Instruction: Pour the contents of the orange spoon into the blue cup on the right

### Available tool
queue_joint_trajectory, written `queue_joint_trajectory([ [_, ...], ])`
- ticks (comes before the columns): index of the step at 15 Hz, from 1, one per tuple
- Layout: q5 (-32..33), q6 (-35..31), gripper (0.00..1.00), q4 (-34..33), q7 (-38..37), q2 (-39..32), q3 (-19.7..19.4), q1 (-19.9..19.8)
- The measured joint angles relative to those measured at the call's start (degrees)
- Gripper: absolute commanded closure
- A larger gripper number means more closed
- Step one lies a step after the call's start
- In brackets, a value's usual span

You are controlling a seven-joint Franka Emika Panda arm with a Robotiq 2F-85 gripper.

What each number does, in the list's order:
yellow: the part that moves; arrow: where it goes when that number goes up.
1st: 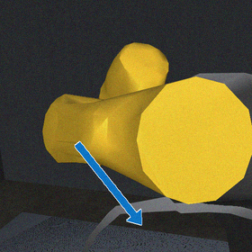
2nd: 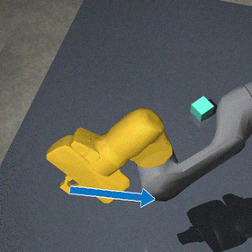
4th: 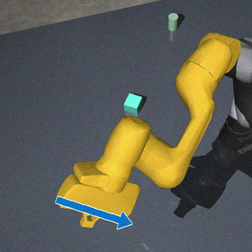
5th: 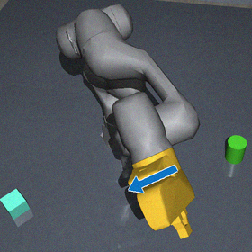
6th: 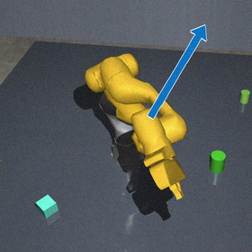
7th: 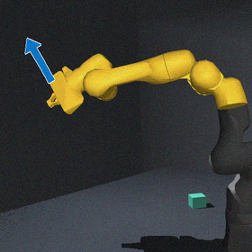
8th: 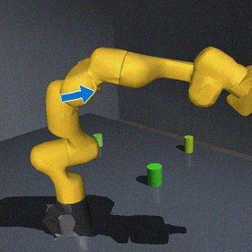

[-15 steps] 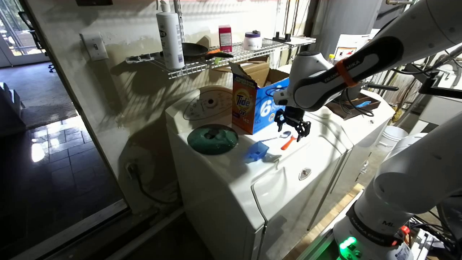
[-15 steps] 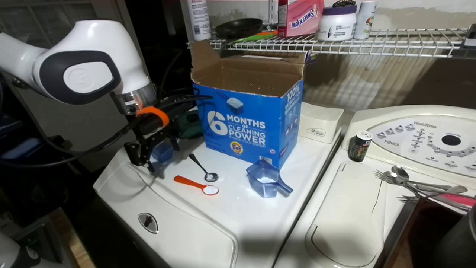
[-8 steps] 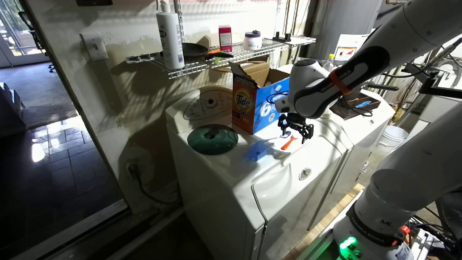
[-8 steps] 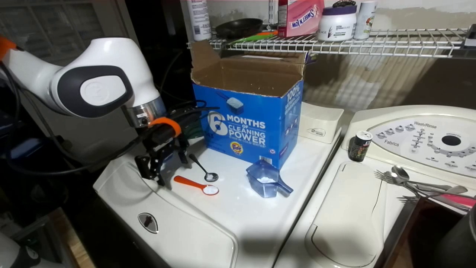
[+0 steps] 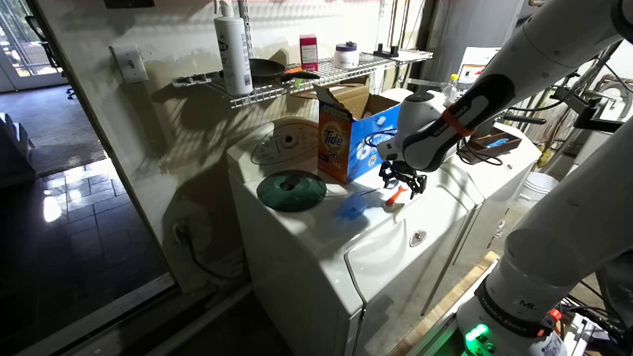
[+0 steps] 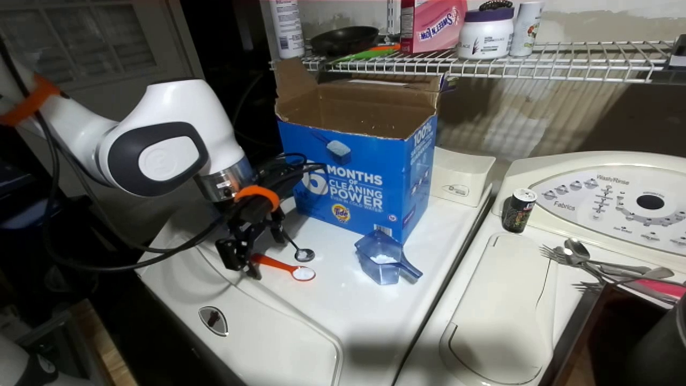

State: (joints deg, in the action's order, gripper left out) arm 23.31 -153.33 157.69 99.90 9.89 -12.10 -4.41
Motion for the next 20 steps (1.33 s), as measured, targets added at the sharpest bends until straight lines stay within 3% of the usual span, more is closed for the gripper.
queue_joint_trajectory([
  [1,-0.02,-1.0,0.23,-0.02,0.24,-0.73,0.0,-0.01],
  [3,-0.06,-2.6,0.41,-0.06,0.89,-1.93,0.0,-0.03],
  [4,-0.09,-3.18,0.4,-0.1,1.2,-2.42,0.0,-0.07],
  [5,-0.15,-3.7,0.22,-0.12,1.54,-2.84,0.0,-0.12],
  [6,-0.17,-4.02,0.13,-0.17,1.85,-3.23,0.0,-0.16],
  [7,-0.18,-4.21,0.11,-0.23,2.04,-3.58,0.0,-0.21],
  [9,-0.22,-4.36,0.2,-0.46,2.33,-3.97,0.01,-0.28],
  [10,-0.27,-4.41,0.4,-0.47,2.55,-4.14,0.02,-0.33],
  [13,-0.32,-4.71,0.55,-0.59,3.34,-4.49,0.05,-0.58],
  [19,-0.32,-4.71,0.99,-1.26,4.03,-4.14,0.08,-0.75],
  [20,-0.32,-4.71,0.99,-1.36,4.05,-4.14,0.08,-0.76],
])
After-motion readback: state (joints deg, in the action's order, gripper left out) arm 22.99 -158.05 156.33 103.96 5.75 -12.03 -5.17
